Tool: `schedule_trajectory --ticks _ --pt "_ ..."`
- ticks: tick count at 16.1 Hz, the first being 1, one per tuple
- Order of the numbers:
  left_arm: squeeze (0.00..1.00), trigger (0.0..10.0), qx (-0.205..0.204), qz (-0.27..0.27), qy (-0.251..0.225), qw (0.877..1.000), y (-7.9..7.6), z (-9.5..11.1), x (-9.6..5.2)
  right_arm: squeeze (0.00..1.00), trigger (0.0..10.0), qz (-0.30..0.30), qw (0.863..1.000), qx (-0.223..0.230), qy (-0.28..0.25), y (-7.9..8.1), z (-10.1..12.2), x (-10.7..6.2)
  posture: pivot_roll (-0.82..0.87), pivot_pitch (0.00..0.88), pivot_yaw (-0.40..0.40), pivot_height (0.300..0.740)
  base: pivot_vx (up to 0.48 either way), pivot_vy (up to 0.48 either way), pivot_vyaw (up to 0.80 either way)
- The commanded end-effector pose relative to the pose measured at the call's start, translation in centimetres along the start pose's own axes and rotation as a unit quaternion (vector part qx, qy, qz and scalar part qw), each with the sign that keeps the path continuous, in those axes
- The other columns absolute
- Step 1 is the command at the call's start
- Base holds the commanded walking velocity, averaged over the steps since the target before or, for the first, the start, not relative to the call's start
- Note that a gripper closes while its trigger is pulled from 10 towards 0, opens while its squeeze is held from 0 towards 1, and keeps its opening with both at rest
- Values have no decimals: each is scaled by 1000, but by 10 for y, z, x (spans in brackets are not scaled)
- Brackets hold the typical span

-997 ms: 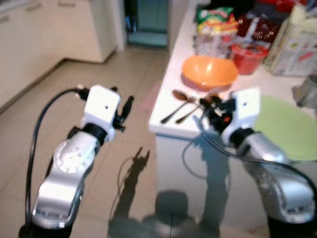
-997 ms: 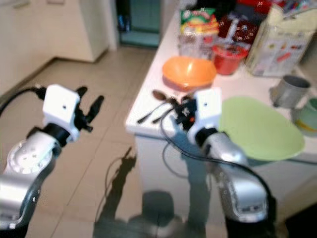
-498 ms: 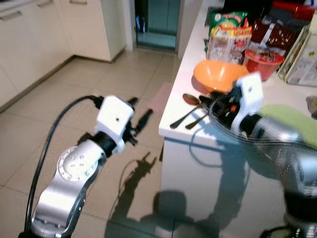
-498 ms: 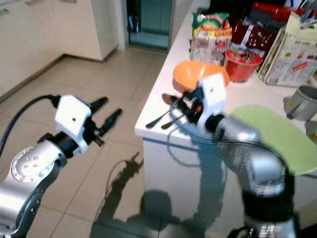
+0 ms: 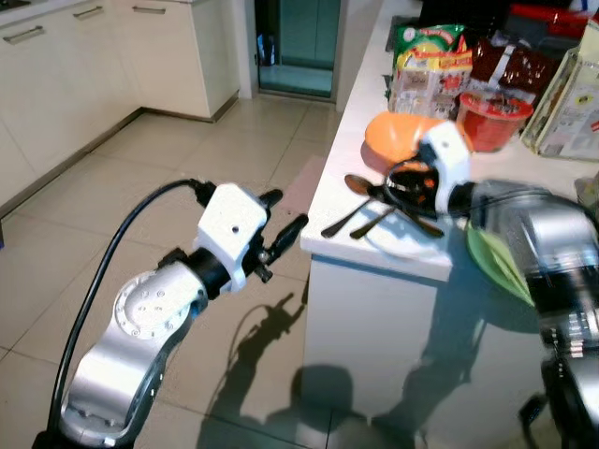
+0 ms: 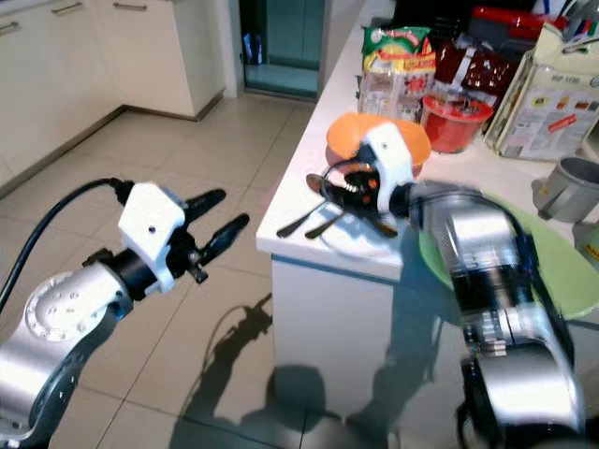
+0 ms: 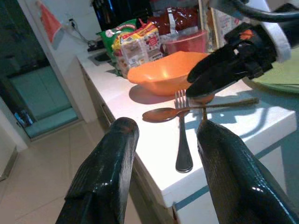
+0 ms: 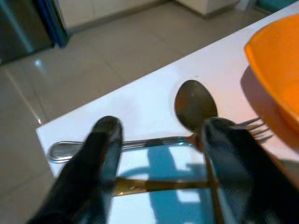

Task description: Setting the table

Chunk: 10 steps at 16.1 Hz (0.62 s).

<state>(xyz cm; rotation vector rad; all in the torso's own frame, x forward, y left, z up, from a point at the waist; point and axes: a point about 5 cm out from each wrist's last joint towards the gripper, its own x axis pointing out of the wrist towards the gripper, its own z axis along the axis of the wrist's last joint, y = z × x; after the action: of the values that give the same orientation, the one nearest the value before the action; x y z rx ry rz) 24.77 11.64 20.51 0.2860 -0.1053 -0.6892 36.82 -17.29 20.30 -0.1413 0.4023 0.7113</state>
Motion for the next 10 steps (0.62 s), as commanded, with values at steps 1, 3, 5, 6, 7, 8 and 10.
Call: schedule_trajectory --ticks 1,3,5,6,7,8,10 --pt "0 10000 5 -8 1 1000 1 2 1 1000 10000 9 1000 -13 10 -2 1 0 -16 0 -9 740 0 0 0" --pt "0 10000 7 -24 7 1000 -2 2 1 1000 10000 3 998 -30 60 -15 -1 8 -13 0 -14 740 0 0 0" --pt "0 10000 6 -25 6 1000 -3 2 1 914 10000 2 997 -33 75 -19 -4 9 -12 0 -17 740 0 0 0" --pt "0 10000 5 -25 6 1000 -3 3 1 0 10000 8 995 -32 91 -20 -7 10 -13 0 -18 740 0 0 0" --pt "0 10000 4 -26 6 1000 -4 3 1 0 10000 5 995 -28 99 -22 -11 11 -15 0 -15 740 0 0 0" --pt "0 10000 4 -26 6 1000 -4 3 1 0 10000 5 995 -28 99 -22 -11 11 -15 0 -15 740 0 0 0" --pt "0 10000 1 -32 6 999 -4 3 2 0 10000 -12 995 -22 100 -24 -14 15 -17 0 -11 740 0 0 0"
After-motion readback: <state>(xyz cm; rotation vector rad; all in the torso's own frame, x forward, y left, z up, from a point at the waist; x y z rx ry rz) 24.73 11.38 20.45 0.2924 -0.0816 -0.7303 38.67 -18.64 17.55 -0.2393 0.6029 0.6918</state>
